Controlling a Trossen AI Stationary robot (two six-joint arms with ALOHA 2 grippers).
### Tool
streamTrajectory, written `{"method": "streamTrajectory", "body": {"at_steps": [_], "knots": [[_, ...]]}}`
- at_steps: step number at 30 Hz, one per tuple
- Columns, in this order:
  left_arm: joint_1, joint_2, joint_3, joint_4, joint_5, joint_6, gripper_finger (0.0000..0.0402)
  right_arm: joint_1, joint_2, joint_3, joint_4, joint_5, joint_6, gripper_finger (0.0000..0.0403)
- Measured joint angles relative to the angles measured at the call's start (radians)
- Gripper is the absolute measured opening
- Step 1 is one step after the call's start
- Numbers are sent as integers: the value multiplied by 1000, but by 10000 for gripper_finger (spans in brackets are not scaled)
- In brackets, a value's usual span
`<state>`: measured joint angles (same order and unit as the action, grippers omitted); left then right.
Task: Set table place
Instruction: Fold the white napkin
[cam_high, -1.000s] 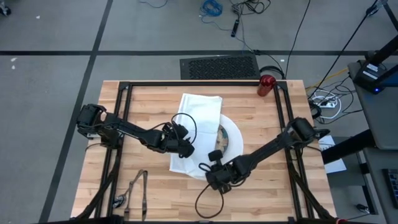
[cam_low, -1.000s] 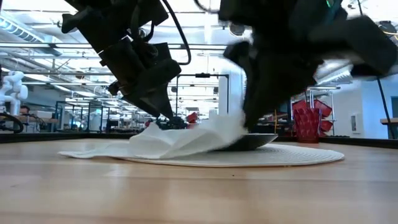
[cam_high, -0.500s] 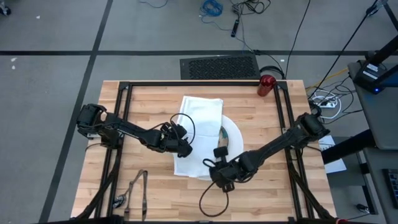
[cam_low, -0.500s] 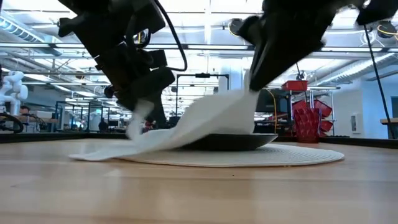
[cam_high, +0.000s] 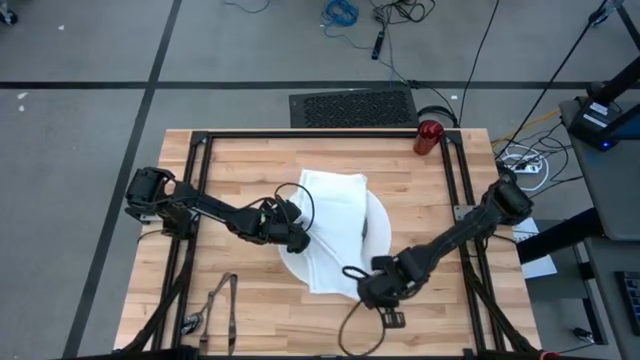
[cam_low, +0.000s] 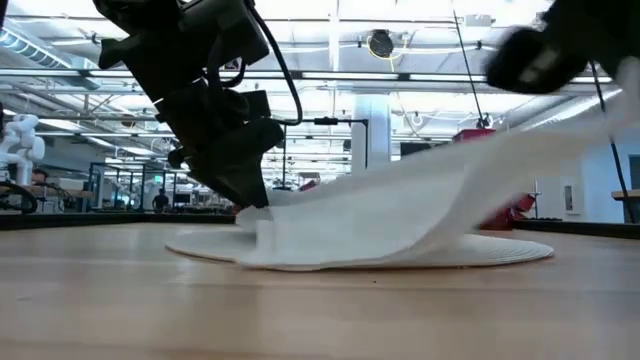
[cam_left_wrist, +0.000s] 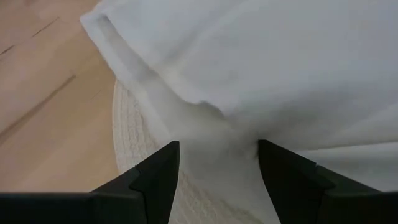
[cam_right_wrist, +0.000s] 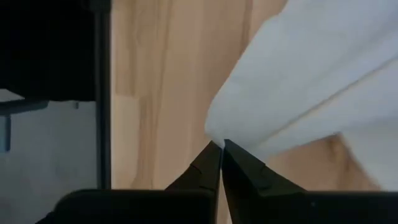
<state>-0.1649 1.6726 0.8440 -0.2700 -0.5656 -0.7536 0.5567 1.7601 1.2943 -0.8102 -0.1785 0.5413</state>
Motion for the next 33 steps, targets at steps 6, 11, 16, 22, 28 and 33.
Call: {"method": "streamTrajectory", "body": {"at_steps": [6,11,16,22,28,33], "knots": [[0,1,1,0,11,6,201,73,0,-153,-55,-117,241,0],[3,1,0,-13,7,9,201,136,-1,-273,188,-304,399,0],[7,1,0,-13,5,11,201,169,-2,-325,403,-320,484,0],[34,1,0,-30,5,36,201,162,-2,-289,409,-214,471,0],[86,0,1,-132,-3,35,201,113,-3,-284,378,-298,589,11],[108,1,1,-174,-3,36,201,69,-6,-271,336,-378,541,48]]}}
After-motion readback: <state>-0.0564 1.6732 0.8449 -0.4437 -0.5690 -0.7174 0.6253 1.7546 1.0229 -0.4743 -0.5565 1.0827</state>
